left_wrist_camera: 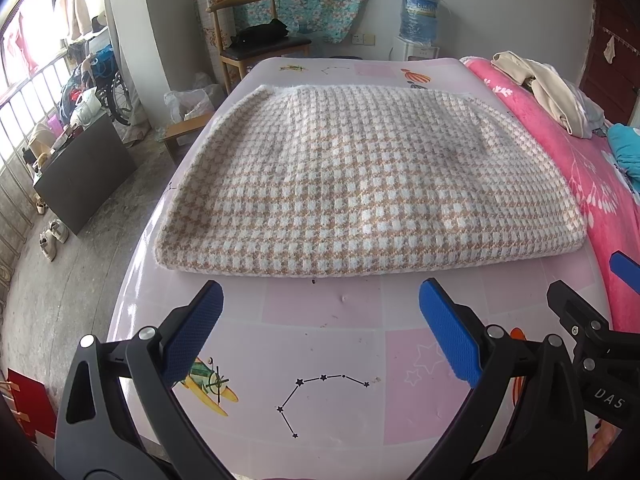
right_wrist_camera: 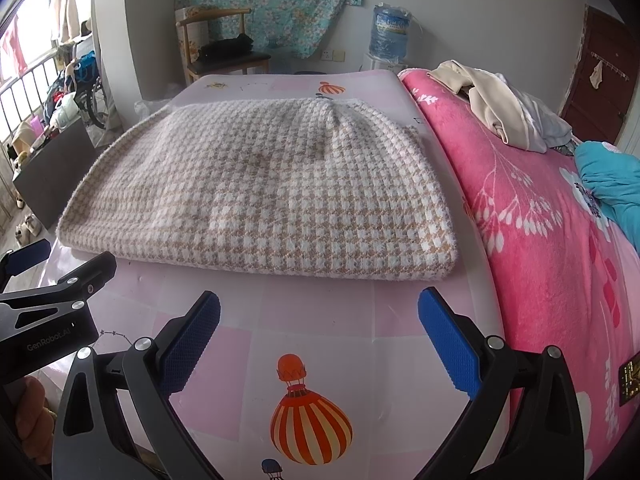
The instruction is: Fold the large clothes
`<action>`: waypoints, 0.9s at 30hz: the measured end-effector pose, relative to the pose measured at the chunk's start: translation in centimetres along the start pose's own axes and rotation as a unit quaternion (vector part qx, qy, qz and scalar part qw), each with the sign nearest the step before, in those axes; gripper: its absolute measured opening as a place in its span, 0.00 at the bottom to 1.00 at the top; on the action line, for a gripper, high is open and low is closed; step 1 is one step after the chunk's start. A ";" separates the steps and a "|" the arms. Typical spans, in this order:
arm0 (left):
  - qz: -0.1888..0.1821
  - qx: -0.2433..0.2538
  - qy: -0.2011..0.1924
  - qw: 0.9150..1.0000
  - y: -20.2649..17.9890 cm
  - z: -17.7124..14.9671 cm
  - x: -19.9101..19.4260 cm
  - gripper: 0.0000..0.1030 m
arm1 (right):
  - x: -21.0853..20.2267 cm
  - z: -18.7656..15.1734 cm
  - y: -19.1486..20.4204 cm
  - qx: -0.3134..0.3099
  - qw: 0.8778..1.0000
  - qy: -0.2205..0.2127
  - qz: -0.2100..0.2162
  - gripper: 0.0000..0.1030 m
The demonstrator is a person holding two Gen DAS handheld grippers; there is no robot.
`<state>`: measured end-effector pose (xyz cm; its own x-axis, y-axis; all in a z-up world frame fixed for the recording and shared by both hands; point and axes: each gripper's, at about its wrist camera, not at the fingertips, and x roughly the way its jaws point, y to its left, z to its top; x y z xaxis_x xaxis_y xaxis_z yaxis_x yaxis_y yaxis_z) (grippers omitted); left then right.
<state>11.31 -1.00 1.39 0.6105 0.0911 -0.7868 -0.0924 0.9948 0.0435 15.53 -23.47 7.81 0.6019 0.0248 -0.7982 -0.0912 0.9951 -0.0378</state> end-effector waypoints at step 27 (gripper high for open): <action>0.000 0.006 -0.003 1.000 -0.2 -0.1 -0.1 0.92 | 0.2 -0.3 0.0 0.000 1.000 0.004 0.002 0.94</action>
<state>11.18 -1.21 1.45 0.6146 0.0917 -0.7835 -0.0833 0.9952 0.0511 15.37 -23.49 7.48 0.5960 0.0274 -0.8025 -0.0924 0.9951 -0.0346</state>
